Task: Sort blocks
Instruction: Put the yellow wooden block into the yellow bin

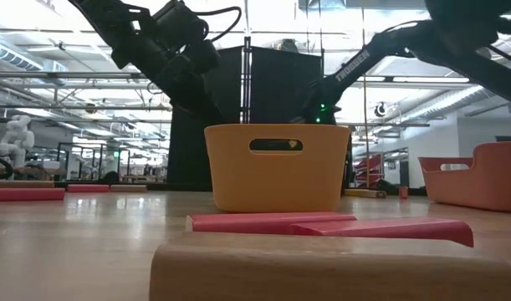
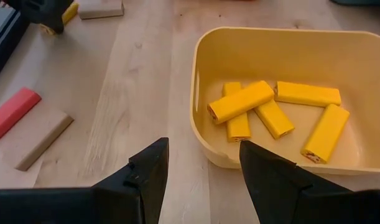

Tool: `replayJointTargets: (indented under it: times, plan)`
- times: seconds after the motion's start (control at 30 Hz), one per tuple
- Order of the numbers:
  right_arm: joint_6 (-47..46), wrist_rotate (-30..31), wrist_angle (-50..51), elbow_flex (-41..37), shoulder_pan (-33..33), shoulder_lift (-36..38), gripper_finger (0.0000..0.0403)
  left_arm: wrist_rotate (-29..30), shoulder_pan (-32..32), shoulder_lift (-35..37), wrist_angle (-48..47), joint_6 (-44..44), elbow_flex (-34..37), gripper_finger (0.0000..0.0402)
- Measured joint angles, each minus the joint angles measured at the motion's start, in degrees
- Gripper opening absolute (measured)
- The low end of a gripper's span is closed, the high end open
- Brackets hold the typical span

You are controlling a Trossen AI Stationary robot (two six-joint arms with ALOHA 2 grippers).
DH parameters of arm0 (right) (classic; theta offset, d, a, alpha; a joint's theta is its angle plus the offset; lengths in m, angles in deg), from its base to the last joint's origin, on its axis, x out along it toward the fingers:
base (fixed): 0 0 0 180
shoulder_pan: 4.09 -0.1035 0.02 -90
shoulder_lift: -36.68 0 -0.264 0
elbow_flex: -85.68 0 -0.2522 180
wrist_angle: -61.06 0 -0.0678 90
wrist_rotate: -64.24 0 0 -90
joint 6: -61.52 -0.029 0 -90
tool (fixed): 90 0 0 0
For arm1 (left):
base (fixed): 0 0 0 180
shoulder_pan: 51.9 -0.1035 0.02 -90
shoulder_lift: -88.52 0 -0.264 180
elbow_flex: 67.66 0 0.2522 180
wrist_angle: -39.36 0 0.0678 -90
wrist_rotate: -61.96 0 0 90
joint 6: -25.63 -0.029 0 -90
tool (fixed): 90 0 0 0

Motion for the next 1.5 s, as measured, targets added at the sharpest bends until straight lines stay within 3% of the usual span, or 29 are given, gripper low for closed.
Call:
replayJointTargets:
  times: [0.17, 0.4, 0.63, 0.83, 0.97, 1.1, 1.37, 1.5]
  plan:
    - [2.02, 1.33, 0.17, -0.09, -1.15, 0.07, 0.0232, 0.02, 0.00, 0.00, 0.45, -0.04, 0.00, 0.0193]
    - [2.60, -1.72, 1.17, -0.20, -1.86, 0.04, 0.0152, 0.01, 0.00, -0.02, 0.42, -0.23, 0.00, 0.0193]
    - [4.70, -0.76, 1.48, -0.07, -3.22, -0.03, 0.0086, 0.00, 0.00, 0.00, 0.20, -0.37, 0.00, 0.0193]
    - [5.92, -1.85, 3.39, 5.09, -4.83, -0.66, 0.0086, 0.06, -0.05, 0.07, -0.61, -2.41, 0.00, 0.0193]
    - [5.83, -4.34, 9.98, 12.10, -5.85, -0.52, 0.0089, 3.66, -1.03, 3.75, -5.94, -4.81, 0.13, 0.0193]
    - [5.30, -11.89, 14.91, 19.56, -6.72, 0.20, 0.0090, 4.55, -3.69, 9.97, -5.06, -4.46, 4.16, 0.0193]
    - [5.25, -43.14, 12.33, 21.26, -8.92, 10.90, 0.0090, 3.14, -10.66, 20.63, 16.55, -2.78, 17.44, 0.0193]
    - [6.34, -54.58, 12.62, 21.26, -14.39, 15.39, 0.0090, 3.08, -11.74, 21.92, 18.29, -0.68, 18.14, 0.0193]
